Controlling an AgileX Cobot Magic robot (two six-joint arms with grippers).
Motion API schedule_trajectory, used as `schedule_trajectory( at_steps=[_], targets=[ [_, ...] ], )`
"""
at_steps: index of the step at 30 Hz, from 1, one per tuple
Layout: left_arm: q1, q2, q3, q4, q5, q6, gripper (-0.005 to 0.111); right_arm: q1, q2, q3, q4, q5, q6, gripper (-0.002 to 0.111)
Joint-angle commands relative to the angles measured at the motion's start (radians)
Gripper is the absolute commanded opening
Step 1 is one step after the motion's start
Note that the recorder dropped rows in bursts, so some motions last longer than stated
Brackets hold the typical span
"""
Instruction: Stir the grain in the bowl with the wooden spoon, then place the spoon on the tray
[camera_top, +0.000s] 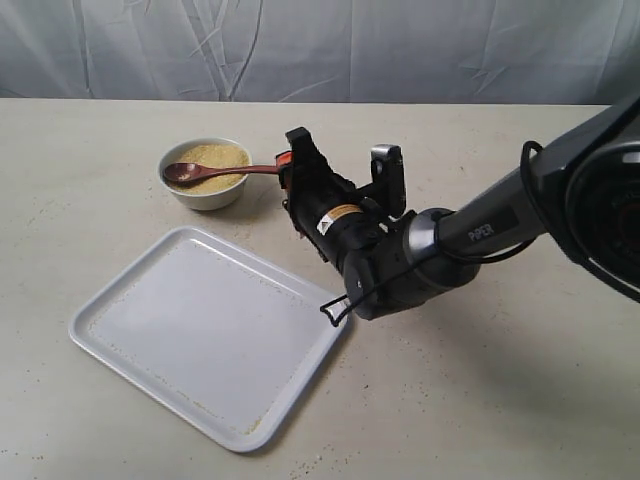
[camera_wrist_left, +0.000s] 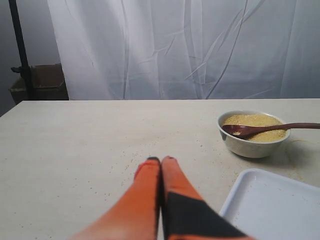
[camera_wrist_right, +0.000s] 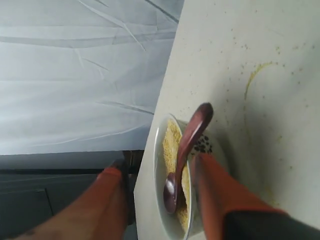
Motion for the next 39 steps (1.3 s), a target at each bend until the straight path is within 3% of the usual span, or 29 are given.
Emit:
schedule_trajectory(
  at_steps=[1, 7, 24, 27, 34, 39],
  targets=[
    [-0.006, -0.005, 0.002, 0.0, -0.006, 0.0, 0.0, 0.007, 0.038, -0.098, 0.006, 0.084, -0.007, 0.042],
    [-0.006, -0.005, 0.002, 0.0, -0.006, 0.0, 0.0, 0.007, 0.108, -0.196, 0.062, 0.156, -0.007, 0.042],
    [-0.006, -0.005, 0.002, 0.0, -0.006, 0.0, 0.0, -0.02, 0.196, -0.312, 0.152, 0.123, -0.061, 0.042],
    [-0.006, -0.005, 0.002, 0.0, -0.006, 0.0, 0.0, -0.02, 0.206, -0.316, 0.163, 0.126, -0.073, 0.034],
    [-0.006, -0.005, 0.002, 0.0, -0.006, 0.0, 0.0, -0.02, 0.21, -0.316, 0.17, 0.108, -0.075, 0.001],
    [-0.006, -0.005, 0.002, 0.0, -0.003, 0.0, 0.0, -0.02, 0.21, -0.316, 0.177, 0.06, -0.075, -0.001]
  ],
)
